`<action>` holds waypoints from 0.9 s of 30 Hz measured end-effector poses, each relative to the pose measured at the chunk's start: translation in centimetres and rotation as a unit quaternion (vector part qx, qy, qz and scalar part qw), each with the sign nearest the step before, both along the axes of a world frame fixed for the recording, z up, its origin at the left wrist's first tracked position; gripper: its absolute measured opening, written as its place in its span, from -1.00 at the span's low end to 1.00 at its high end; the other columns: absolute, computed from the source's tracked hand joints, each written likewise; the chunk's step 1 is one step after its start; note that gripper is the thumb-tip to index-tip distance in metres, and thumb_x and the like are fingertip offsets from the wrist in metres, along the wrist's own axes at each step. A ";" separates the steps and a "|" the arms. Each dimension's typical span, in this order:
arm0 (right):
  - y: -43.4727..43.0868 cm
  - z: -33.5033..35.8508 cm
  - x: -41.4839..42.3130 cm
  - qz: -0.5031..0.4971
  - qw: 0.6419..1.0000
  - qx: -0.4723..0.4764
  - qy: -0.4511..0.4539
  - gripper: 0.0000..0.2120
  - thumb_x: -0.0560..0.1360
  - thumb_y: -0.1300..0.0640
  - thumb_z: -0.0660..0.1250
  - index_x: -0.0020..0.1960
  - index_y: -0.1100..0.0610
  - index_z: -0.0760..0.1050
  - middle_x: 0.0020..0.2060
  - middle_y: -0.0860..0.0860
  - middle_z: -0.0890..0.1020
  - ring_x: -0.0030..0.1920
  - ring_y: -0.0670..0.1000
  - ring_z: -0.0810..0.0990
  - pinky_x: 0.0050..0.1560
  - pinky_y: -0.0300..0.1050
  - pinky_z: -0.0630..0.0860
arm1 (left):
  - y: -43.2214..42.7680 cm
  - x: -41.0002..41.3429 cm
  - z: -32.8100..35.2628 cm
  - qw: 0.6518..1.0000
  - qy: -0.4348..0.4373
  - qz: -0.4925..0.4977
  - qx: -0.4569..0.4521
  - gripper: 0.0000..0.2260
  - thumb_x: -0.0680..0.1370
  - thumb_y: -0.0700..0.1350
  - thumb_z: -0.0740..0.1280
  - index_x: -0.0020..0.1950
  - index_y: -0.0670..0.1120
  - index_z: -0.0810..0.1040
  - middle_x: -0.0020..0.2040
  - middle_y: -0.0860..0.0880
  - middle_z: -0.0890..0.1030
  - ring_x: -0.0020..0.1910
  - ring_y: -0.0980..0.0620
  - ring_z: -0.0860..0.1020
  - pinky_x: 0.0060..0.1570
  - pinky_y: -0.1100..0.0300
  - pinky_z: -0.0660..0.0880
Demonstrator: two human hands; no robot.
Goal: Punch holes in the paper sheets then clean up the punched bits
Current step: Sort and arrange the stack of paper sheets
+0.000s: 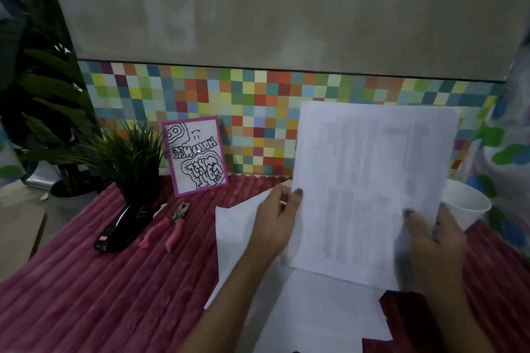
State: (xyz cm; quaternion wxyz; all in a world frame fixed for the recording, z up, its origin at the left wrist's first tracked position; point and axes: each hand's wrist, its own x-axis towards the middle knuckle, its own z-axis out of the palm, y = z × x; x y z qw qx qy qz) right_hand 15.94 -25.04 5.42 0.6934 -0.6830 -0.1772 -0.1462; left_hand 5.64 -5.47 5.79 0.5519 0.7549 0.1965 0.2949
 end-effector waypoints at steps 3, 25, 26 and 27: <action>-2.4 0.6 1.2 -0.046 0.994 0.086 0.040 -0.71 0.57 0.18 0.30 0.27 0.23 0.48 0.03 0.01 0.62 -0.07 -0.05 0.63 -0.01 -0.09 0.58 | 3.5 -0.4 -1.4 0.974 0.195 0.108 0.044 -0.56 0.58 0.23 0.18 0.19 -0.12 0.50 0.14 -0.05 0.58 0.16 -0.09 0.53 0.15 0.09 0.39; 0.1 -3.8 -0.5 0.114 0.961 -0.144 0.206 -0.83 0.53 0.31 0.31 0.02 0.10 0.60 -0.11 0.01 0.69 -0.10 0.07 0.67 -0.12 -0.04 0.58 | 1.1 1.0 -2.1 0.994 0.076 -0.041 -0.062 -0.58 0.56 0.00 0.36 0.40 0.04 0.39 0.34 0.05 0.51 0.34 -0.02 0.48 0.34 -0.02 0.42; 0.1 -3.6 -0.3 0.114 0.966 -0.127 0.192 -0.81 0.51 0.32 0.34 0.01 0.07 0.61 -0.09 0.01 0.70 -0.08 0.06 0.67 -0.11 -0.05 0.56 | 1.1 0.7 -1.8 0.995 0.038 -0.054 -0.069 -0.57 0.55 -0.10 0.37 0.41 0.03 0.39 0.33 0.05 0.53 0.33 -0.01 0.49 0.34 -0.03 0.43; -0.1 -3.3 0.1 0.113 0.971 -0.109 0.181 -0.79 0.49 0.32 0.37 0.01 0.05 0.60 -0.06 0.02 0.70 -0.05 0.07 0.67 -0.09 -0.05 0.55 | 1.2 0.5 -1.3 0.993 0.001 -0.074 -0.088 -0.56 0.55 -0.15 0.38 0.41 0.01 0.40 0.31 0.05 0.55 0.31 0.01 0.51 0.33 -0.05 0.43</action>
